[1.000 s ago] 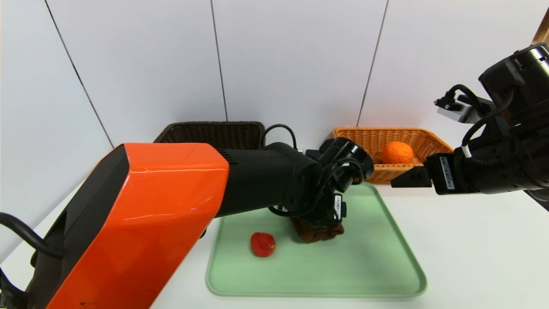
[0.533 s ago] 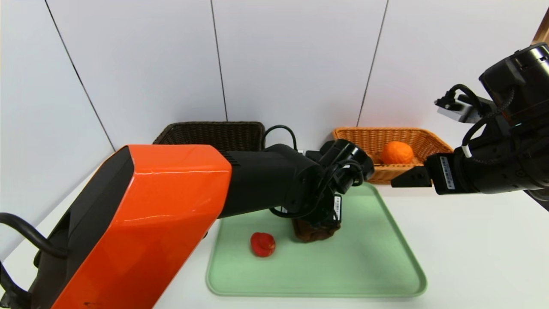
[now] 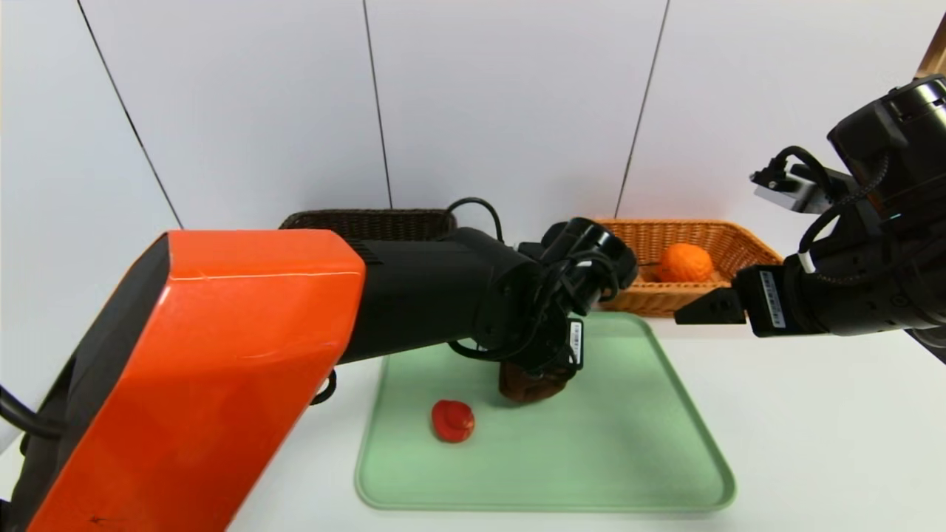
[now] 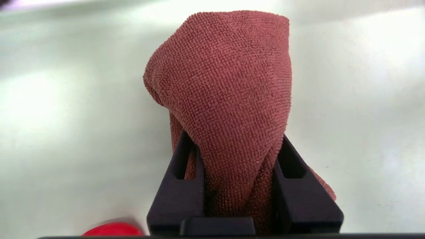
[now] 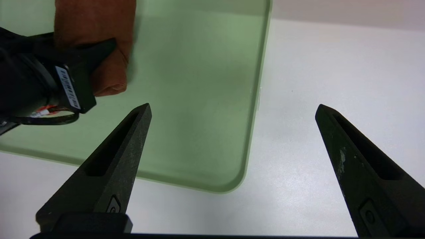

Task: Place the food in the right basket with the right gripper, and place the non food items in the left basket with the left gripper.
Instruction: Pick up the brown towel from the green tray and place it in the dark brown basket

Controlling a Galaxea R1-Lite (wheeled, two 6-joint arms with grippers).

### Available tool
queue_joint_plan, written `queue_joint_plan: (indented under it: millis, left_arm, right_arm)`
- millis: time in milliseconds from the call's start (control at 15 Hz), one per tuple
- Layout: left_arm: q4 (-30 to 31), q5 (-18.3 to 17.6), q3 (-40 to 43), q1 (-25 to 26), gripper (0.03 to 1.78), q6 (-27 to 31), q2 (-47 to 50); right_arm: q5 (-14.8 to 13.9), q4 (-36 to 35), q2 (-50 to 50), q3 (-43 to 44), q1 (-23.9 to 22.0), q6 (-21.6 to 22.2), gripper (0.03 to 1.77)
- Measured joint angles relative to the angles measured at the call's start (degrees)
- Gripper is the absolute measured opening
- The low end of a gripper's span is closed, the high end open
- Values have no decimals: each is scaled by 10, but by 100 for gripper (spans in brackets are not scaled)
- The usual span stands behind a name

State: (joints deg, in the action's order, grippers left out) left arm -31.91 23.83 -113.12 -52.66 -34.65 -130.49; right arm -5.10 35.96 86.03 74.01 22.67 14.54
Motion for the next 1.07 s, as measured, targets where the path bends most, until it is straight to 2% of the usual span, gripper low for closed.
queue_joint_plan:
  millis: [267, 467, 800, 1067]
  left_arm:
    - [-1, 0, 0, 27, 50, 5, 40]
    - [3, -2, 0, 60, 50, 29, 78]
    - [28, -3, 0, 147, 50, 95, 113]
    - [85, -7, 0, 224, 50, 188, 117]
  right_arm:
    - [1, 0, -2, -1, 0, 0, 170]
    - [1, 0, -4, -1, 0, -1, 170]
    - [1, 0, -7, -5, 0, 0, 170]
    - [2, 0, -7, -9, 0, -1, 170]
